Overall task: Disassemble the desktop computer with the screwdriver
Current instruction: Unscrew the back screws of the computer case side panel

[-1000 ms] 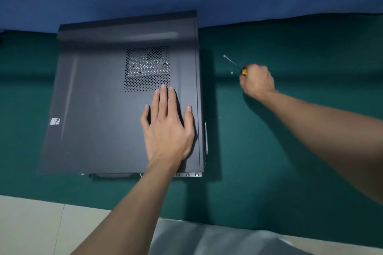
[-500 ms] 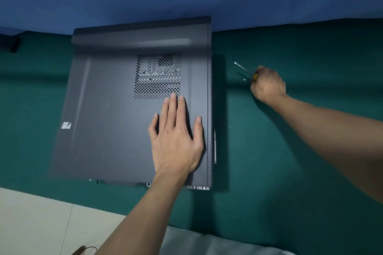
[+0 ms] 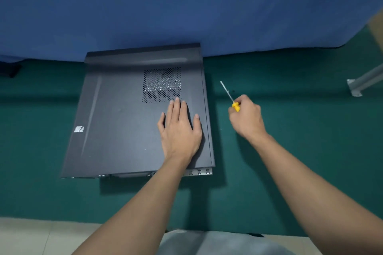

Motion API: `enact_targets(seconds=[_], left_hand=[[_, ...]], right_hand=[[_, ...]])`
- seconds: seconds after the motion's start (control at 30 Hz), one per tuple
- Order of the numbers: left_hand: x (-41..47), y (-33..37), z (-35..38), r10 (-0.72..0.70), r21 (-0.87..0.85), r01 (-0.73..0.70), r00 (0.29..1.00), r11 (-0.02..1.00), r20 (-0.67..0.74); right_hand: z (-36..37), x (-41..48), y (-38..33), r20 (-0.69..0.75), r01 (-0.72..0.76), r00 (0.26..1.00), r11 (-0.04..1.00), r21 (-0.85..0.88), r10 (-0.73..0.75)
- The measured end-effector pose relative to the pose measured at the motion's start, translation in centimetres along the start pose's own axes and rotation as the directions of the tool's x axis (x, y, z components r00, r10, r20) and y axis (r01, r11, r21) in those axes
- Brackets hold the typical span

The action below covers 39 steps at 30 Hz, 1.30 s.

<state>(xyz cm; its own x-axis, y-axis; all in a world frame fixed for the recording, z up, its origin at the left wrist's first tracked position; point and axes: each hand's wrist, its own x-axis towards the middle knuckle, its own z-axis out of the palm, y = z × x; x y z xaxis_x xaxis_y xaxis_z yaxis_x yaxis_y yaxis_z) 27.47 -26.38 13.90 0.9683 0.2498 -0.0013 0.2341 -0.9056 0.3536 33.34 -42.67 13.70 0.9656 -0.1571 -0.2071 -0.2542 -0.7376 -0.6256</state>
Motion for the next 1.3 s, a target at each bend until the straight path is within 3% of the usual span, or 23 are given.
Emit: enact_targets(seconds=[0.2,0.4,0.5,0.6,0.73,0.8,0.87,0.93,1.0,1.1,1.3], left_hand=[[-1.6,-4.5,-2.3,0.301,-0.162,-0.282,0.948,0.946,0.108],[-4.7,-12.8,-5.0,0.415,-0.210,-0.391,0.906,0.896,0.084],[-6.2,-16.0,-6.4,0.314,-0.364,-0.294,0.949,0.884,-0.005],[-7.6,-18.6,-7.7,0.130,-0.401,-0.176,0.982,0.899,-0.138],[-8.4,-20.8,-9.0,-0.242,-0.361,0.178,0.960,0.915,-0.142],[-8.6,-21.1,-9.5,-0.466,-0.414,0.416,0.884,0.810,-0.023],[-8.7,-21.0,-9.8,-0.654,-0.544,0.642,0.727,0.540,0.209],[-8.8,-21.2,-9.6,-0.617,-0.660,0.724,0.616,0.199,0.490],[-9.0,-21.5,-9.5,-0.405,-0.652,0.757,0.585,-0.036,0.702],[-8.8,-21.7,-9.5,-0.214,-0.620,0.770,0.587,-0.148,0.781],[-8.2,-21.2,-10.2,-0.130,-0.614,0.763,0.600,-0.203,0.789]], right_hand=[[1.7,-7.5,-5.0,-0.081,0.118,0.989,0.993,-0.024,-0.120],[5.8,-14.7,-9.1,-0.069,0.015,0.998,0.986,0.167,-0.003],[8.3,-18.0,-10.7,-0.041,0.016,0.999,0.979,0.203,-0.008],[10.7,-21.4,-12.0,0.013,-0.024,1.000,0.923,0.384,0.021],[13.7,-25.2,-13.0,0.094,-0.089,0.994,0.888,0.451,0.052],[14.9,-26.7,-13.4,0.131,-0.124,0.989,0.883,0.452,0.071],[15.8,-27.8,-13.8,0.189,-0.194,0.976,0.844,0.500,0.113],[16.4,-28.7,-14.0,0.245,-0.263,0.958,0.804,0.533,0.151],[16.9,-29.7,-14.1,0.321,-0.333,0.932,0.750,0.571,0.170],[17.5,-30.7,-14.4,0.408,-0.415,0.895,0.674,0.611,0.181],[17.9,-30.9,-14.8,0.480,-0.506,0.852,0.561,0.655,0.208]])
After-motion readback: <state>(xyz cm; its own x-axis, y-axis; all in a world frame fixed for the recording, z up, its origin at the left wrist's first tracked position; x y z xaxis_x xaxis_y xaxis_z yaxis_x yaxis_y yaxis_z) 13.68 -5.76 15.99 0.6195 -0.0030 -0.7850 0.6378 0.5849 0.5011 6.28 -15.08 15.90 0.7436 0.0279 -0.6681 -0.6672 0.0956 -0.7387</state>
